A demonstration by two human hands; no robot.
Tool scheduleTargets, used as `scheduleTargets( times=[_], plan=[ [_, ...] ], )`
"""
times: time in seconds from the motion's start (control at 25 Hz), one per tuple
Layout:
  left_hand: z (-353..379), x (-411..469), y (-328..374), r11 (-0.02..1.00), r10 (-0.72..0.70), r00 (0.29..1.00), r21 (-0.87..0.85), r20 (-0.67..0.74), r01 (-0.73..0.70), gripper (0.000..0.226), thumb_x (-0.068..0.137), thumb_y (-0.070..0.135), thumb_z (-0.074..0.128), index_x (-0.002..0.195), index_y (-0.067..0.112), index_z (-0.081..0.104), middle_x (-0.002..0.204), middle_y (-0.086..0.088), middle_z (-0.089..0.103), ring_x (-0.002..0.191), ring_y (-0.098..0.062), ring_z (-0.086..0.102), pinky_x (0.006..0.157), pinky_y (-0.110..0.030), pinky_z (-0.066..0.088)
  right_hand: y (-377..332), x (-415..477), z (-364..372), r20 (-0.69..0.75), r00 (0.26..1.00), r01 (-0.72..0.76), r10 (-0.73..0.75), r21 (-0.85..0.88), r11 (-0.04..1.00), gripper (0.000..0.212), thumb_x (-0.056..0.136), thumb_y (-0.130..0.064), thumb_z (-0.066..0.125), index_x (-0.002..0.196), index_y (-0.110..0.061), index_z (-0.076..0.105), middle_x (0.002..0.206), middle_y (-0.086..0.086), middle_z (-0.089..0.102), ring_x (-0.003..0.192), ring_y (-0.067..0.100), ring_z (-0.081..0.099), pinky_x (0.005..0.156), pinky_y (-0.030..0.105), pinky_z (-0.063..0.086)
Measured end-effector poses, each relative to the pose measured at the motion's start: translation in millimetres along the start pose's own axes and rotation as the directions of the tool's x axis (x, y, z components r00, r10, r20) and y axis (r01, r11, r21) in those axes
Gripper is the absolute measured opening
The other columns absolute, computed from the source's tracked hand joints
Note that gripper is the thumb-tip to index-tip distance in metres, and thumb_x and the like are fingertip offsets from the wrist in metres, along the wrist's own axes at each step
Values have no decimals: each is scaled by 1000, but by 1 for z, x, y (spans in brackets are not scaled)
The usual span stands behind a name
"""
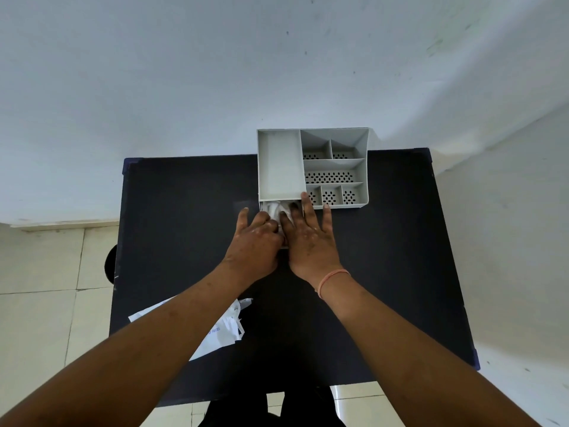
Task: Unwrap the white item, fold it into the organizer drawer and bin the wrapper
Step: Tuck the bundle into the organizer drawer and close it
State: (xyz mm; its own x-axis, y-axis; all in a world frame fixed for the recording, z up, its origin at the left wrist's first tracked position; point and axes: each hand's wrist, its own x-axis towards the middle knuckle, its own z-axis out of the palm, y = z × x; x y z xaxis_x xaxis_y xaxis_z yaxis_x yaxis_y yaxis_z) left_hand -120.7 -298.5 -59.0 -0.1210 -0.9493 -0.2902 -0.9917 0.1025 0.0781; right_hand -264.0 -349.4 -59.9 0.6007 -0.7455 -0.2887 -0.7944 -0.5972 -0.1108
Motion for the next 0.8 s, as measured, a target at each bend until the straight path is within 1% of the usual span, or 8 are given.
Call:
scheduleTargets(
  times=[0.12, 0.2, 0.28, 0.4, 0.52, 0.64, 0.72, 0.8],
  plan=[
    [3, -2, -2, 1000, 21, 999, -4, -39, -21, 36, 88, 32, 73, 123, 23, 78, 135, -6, 69, 143, -33, 48, 122, -70, 24, 1, -15, -9, -174, 983, -32, 51, 112, 993, 78, 83, -16, 69, 156, -16, 41, 166, 8, 38, 163, 34, 5, 127, 62, 10],
    [9, -4, -8, 999, 46, 993, 23, -105, -44, 42, 83, 27, 78, 124, 17, 74, 139, -13, 65, 142, -39, 49, 119, -69, 32, 1, -29, -7, -232, 972, -21, 40, 84, 996, 75, 81, -15, 69, 152, -12, 46, 160, 11, 45, 161, 34, 16, 126, 61, 18],
    [13, -6, -14, 995, 81, 984, 64, -157, -72, 43, 83, 22, 77, 125, 14, 70, 136, -16, 63, 137, -41, 52, 116, -69, 35, 4, -36, 3, -171, 985, 12, -12, -2, 1000, 69, 87, -16, 68, 152, -10, 48, 162, 14, 44, 161, 36, 16, 125, 65, 17],
    [19, -8, -24, 979, 170, 967, 149, -191, -142, 26, 84, 18, 75, 110, 13, 78, 120, -14, 73, 131, -41, 59, 116, -72, 35, 13, -30, 10, -91, 995, 42, -49, -84, 996, 52, 95, -13, 63, 147, -11, 56, 163, 15, 44, 161, 38, 16, 123, 71, 14],
    [19, -6, -27, 967, 212, 958, 182, -193, -178, 20, 84, 21, 74, 100, 12, 82, 105, -10, 80, 129, -42, 60, 118, -72, 34, 14, -23, 6, -74, 996, 51, -59, -113, 992, 45, 98, -11, 52, 142, -11, 61, 160, 16, 48, 160, 39, 20, 122, 73, 13],
    [19, -6, -25, 966, 226, 950, 175, -218, -190, 23, 82, 19, 74, 99, 7, 82, 94, -11, 81, 126, -45, 62, 119, -73, 33, 14, -19, 3, -70, 995, 55, -65, -131, 990, 43, 99, -13, 48, 140, -11, 63, 158, 14, 51, 160, 38, 21, 123, 73, 8],
    [20, -5, -24, 968, 219, 951, 173, -220, -183, 24, 80, 18, 74, 99, 5, 81, 94, -12, 81, 126, -45, 62, 118, -73, 33, 12, -17, 0, -27, 998, 56, -60, -124, 991, 45, 101, -16, 45, 145, -12, 58, 161, 13, 48, 161, 37, 17, 123, 73, 3],
    [20, -5, -23, 976, 191, 959, 147, -211, -162, 27, 82, 19, 71, 105, 8, 80, 105, -14, 79, 128, -43, 60, 119, -72, 33, 10, -15, -3, 8, 999, 49, -49, -113, 992, 47, 101, -18, 48, 147, -13, 55, 163, 14, 44, 162, 36, 13, 123, 73, 1]
  ],
)
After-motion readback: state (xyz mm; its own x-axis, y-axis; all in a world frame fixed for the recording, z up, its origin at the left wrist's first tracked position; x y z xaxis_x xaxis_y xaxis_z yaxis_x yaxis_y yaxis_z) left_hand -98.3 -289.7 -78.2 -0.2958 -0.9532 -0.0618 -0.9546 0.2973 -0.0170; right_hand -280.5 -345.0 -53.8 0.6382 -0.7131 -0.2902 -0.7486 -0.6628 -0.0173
